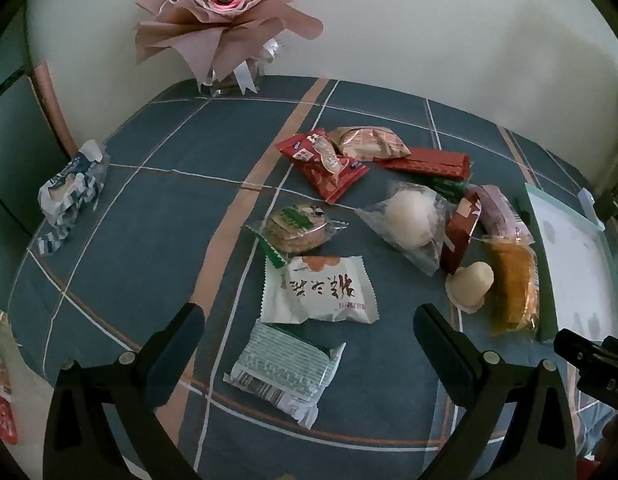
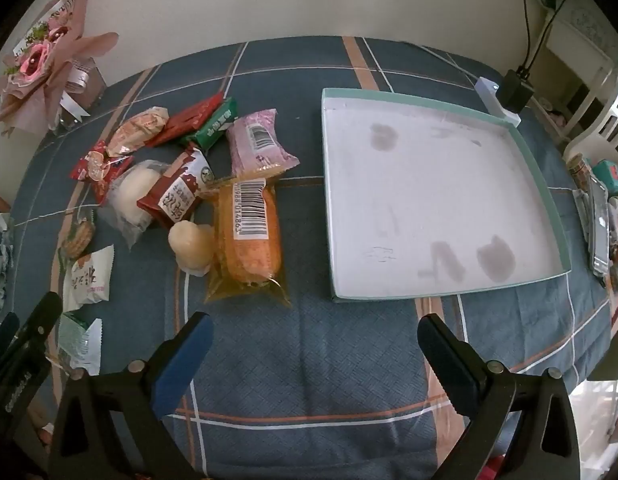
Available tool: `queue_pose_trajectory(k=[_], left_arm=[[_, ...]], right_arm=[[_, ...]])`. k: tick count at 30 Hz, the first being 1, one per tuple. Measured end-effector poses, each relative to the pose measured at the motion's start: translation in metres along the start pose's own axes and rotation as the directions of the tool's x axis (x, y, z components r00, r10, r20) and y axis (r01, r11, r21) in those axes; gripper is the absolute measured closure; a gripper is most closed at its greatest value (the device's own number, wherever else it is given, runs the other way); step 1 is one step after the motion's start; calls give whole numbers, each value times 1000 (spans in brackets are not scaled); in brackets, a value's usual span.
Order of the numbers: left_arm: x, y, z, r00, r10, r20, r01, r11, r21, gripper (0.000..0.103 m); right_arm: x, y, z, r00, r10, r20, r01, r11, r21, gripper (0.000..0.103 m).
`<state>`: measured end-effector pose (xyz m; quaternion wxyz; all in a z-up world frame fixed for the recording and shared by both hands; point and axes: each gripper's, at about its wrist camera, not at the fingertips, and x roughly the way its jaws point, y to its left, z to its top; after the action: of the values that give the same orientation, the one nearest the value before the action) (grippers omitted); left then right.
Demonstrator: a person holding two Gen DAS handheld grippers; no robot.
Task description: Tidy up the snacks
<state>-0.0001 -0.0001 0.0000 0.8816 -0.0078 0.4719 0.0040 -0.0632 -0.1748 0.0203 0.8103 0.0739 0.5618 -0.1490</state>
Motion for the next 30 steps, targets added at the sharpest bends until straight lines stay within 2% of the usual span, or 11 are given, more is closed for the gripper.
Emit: queue_pose_trajectory(k=[21, 30], left_arm=[[-3, 1, -2, 1000, 6, 11, -6, 1000, 14, 0], [0, 3, -2, 1000, 0, -23, 0, 1000, 7, 0]], right_arm=[[-2, 0, 2, 1000, 12, 3, -12, 1000, 2, 0], [-2, 0, 3, 1000, 11, 6, -11, 1000, 0, 0]])
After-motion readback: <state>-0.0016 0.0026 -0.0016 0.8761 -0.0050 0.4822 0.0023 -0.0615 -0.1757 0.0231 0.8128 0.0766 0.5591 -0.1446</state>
